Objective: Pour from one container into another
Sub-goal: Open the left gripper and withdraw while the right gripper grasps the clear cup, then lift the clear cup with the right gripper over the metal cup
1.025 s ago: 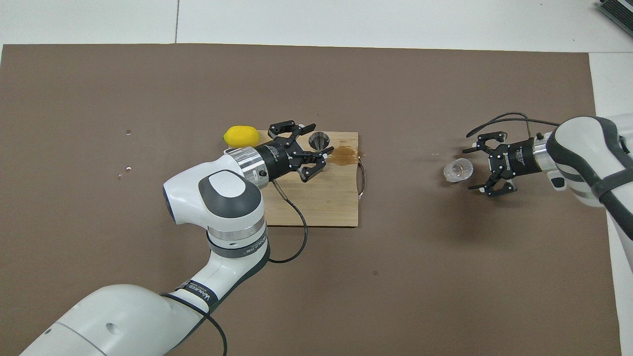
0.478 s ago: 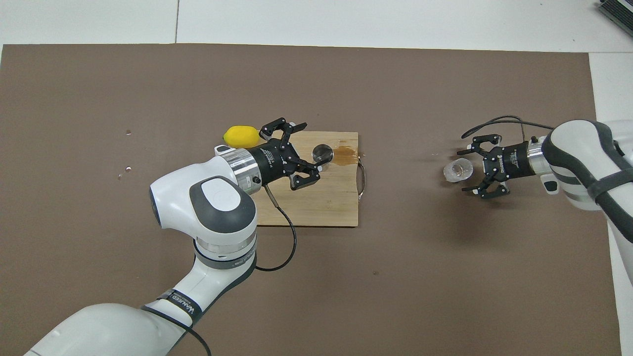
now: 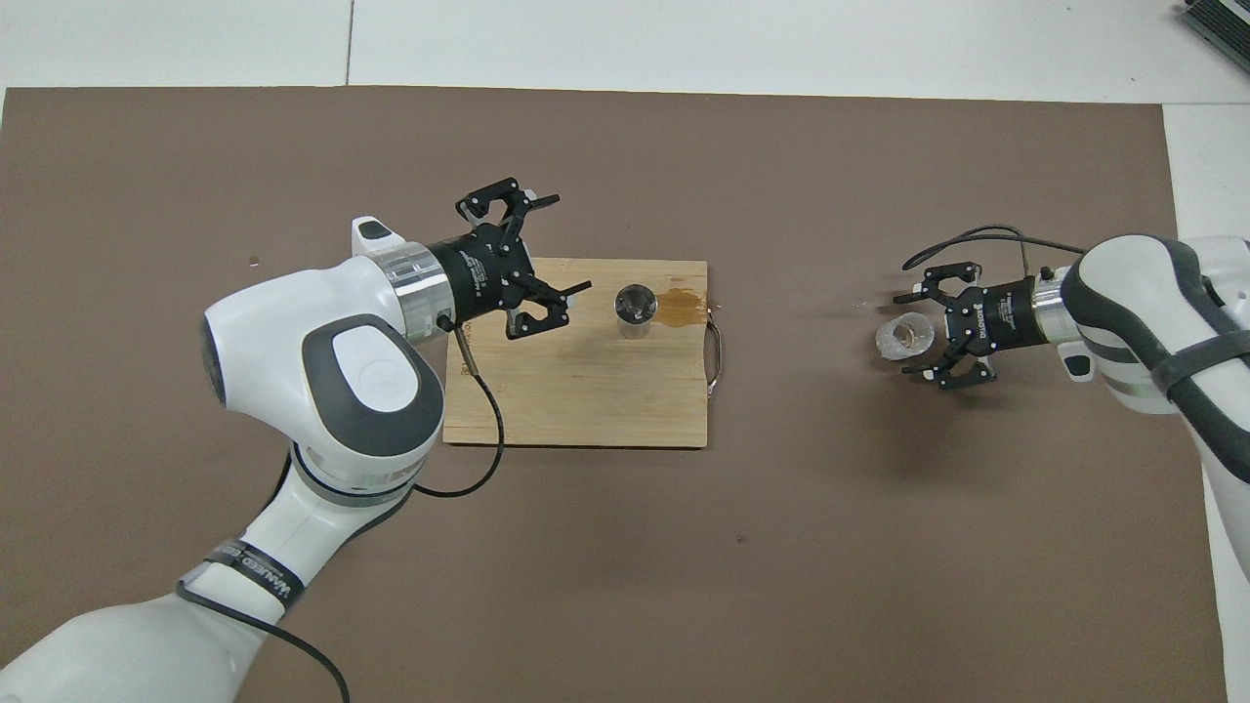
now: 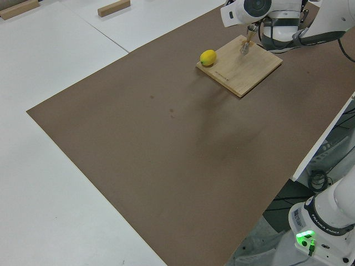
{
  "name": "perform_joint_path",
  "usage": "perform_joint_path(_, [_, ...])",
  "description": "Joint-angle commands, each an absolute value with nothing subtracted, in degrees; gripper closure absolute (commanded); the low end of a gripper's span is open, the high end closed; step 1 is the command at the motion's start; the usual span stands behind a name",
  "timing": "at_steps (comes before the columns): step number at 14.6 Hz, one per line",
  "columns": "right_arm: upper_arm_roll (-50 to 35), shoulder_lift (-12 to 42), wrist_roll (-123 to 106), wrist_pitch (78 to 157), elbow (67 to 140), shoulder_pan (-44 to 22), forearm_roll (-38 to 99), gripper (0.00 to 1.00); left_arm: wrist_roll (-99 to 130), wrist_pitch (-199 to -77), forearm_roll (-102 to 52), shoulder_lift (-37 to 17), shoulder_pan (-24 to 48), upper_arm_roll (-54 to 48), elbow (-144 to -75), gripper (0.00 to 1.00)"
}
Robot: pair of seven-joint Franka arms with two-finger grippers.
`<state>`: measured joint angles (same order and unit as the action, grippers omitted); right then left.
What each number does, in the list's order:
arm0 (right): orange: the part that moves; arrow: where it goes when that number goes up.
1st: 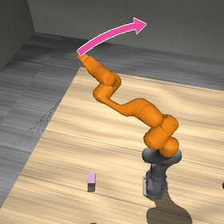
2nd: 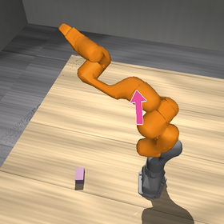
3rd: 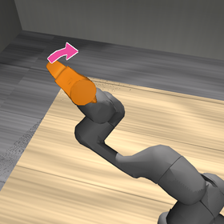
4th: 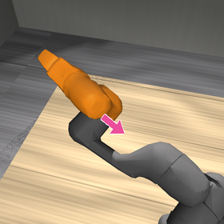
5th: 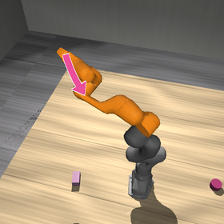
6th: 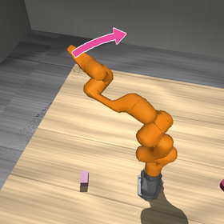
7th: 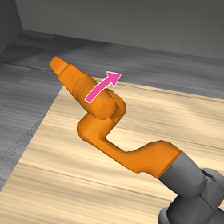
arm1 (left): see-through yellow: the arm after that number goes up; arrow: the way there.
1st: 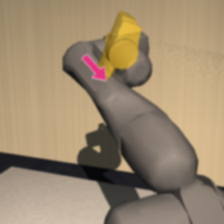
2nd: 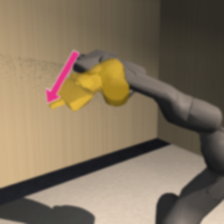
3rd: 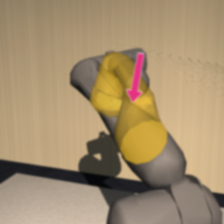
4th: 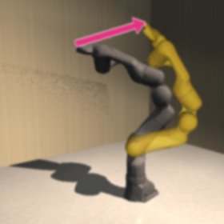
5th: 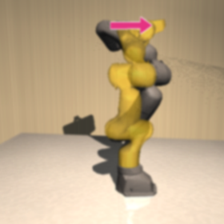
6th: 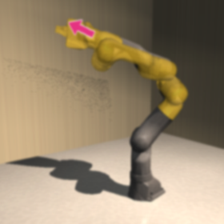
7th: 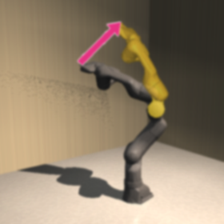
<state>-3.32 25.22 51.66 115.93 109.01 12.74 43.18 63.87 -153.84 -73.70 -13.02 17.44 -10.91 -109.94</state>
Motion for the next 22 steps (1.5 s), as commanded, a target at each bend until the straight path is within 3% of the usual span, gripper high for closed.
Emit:
perform_joint_path(1, [-3.5,23.6,50.0,117.5,111.1,13.1,45.1,0.13,64.2,-149.1,-64.2,-12.1,13.1,-11.0,-109.0,0.00])
perform_joint_path(3, [-3.5,23.6,50.0,117.4,111.0,13.4,45.1,0.41,64.0,-148.5,-58.2,-12.5,10.1,-10.9,-108.0,0.00])
perform_joint_path(6, [-3.5,23.5,50.1,116.6,110.7,13.6,46.4,0.97,63.6,-143.9,-48.3,-12.5,4.8,-10.9,-107.4,0.00])
perform_joint_path(13, [-3.3,19.1,61.9,119.4,107.8,9.0,45.7,1.00,52.2,-116.1,-22.2,-13.9,-3.0,-10.8,-96.5,0.00])
perform_joint_path(22, [-3.3,20.6,87.6,120.9,96.3,-2.5,32.2,1.00,13.2,-98.9,-0.5,-7.5,-5.4,-9.9,-98.0,0.00])
